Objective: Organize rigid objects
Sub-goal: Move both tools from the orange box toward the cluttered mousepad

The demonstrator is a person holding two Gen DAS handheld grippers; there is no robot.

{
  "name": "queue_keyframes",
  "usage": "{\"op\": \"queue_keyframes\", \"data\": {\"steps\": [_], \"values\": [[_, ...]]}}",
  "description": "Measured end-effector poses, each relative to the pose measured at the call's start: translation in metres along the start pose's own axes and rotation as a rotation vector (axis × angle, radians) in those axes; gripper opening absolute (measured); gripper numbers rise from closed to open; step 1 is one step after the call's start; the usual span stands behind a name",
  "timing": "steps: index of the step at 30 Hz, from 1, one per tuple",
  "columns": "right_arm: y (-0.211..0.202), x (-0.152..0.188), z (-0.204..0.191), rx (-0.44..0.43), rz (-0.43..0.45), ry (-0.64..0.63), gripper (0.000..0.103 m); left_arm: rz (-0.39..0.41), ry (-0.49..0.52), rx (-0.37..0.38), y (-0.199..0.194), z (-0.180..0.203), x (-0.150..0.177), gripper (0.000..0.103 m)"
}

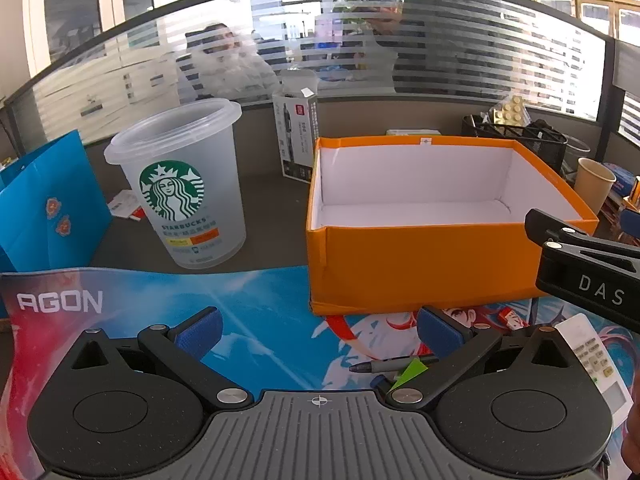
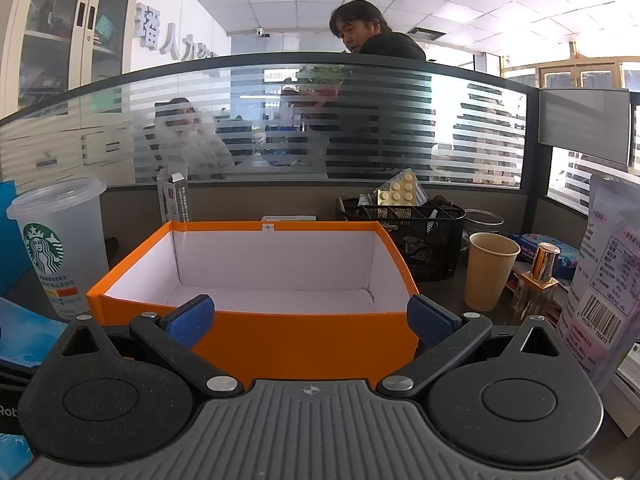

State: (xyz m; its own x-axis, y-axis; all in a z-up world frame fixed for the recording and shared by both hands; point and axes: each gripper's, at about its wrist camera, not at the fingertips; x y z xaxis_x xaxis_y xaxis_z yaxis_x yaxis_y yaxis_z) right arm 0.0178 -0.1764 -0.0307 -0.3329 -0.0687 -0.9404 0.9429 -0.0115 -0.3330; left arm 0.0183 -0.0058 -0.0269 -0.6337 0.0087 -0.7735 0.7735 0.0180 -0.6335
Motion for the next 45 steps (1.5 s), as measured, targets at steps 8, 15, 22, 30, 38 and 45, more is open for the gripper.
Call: {"op": "queue_keyframes", "data": {"steps": [8, 15, 22, 30, 38, 45], "values": [[0.0, 0.0, -0.003, -0.013, -0.005, -0.005, 0.103, -0.008, -0.012, 0.001, 0.002, -0.001, 0.001, 0.103], [-0.001, 0.001, -0.003, -0.014, -0.007, -0.007, 0.103, -0.014, -0.015, 0.005, 0.003, -0.001, 0.001, 0.103], [-0.001, 0.0, -0.005, -0.015, -0.009, -0.012, 0.103, -0.013, -0.016, 0.006, 0.003, -0.001, 0.002, 0.103], [-0.002, 0.001, -0.007, -0.018, -0.008, -0.015, 0.103, -0.017, -0.017, 0.008, 0.003, 0.001, 0.002, 0.103], [-0.002, 0.0, -0.014, -0.027, -0.006, -0.024, 0.103, -0.02, -0.016, 0.009, 0.003, 0.001, 0.002, 0.103], [-0.006, -0.002, -0.008, -0.088, -0.001, -0.032, 0.103, -0.03, -0.019, 0.0, 0.007, -0.002, 0.007, 0.103]]}}
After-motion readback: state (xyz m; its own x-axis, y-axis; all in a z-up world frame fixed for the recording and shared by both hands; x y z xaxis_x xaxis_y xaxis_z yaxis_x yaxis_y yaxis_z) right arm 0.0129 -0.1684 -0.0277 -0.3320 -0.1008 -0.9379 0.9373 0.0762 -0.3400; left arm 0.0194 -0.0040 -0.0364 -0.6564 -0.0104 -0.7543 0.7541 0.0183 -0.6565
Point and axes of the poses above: each gripper's, at about its wrist camera, not at the fingertips, and y roughly the way its jaws point, z to its right, x to its underside, and after that the axes turned 5 degrees about -y, right-handed
